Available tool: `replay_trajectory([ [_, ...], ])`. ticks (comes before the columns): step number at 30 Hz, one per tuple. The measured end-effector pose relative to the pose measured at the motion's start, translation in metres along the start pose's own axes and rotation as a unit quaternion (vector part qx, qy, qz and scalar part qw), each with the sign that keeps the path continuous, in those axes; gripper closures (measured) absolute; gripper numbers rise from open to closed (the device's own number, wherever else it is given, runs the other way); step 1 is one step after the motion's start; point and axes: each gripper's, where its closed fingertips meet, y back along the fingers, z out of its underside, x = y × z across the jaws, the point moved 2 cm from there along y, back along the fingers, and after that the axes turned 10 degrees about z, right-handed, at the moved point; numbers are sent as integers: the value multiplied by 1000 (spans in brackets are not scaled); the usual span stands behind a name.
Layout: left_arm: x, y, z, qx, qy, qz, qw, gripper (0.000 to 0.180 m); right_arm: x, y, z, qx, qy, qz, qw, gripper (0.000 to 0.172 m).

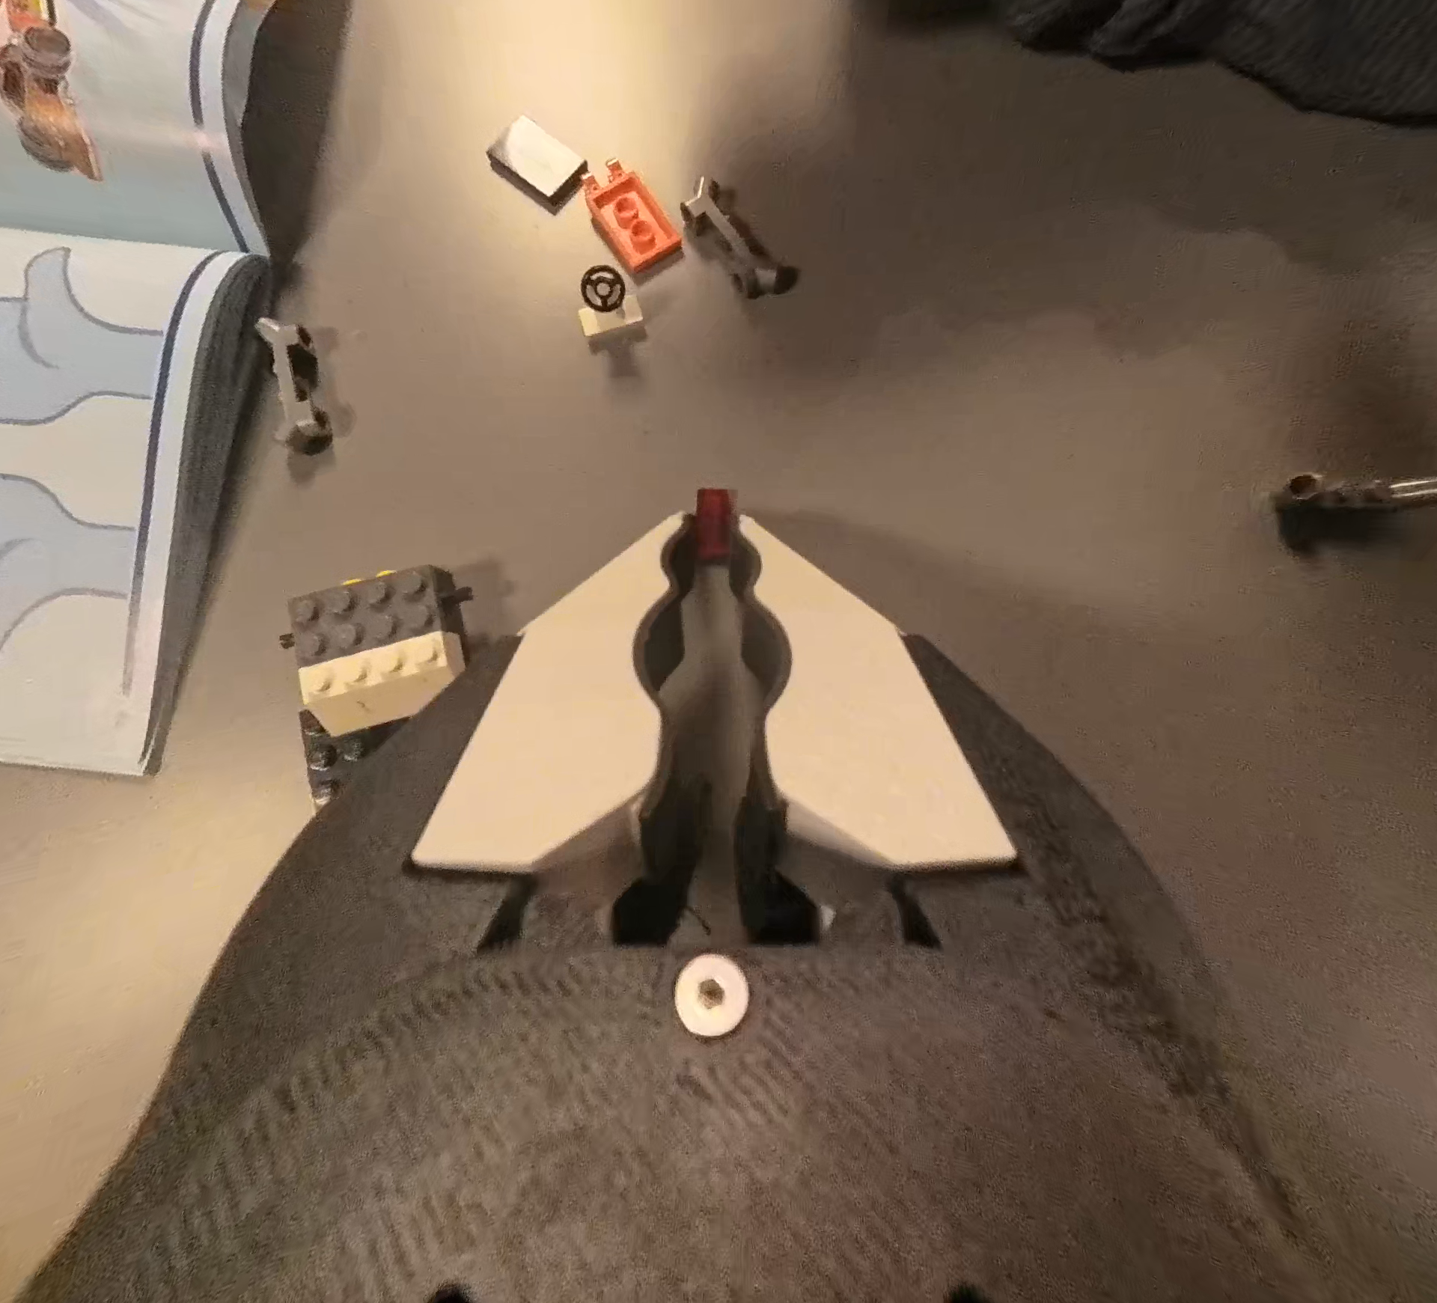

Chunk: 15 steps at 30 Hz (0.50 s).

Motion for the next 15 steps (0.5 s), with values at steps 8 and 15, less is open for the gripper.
replay_trajectory([
  [8,-27,100,-9,65,-17,-293,954,175,-1,0,0,0,2,-2,1000,155],
  [15,-52,260,79,22,223,-505,833,175,-6,-2,0,0,11,-12,1000,155],
])
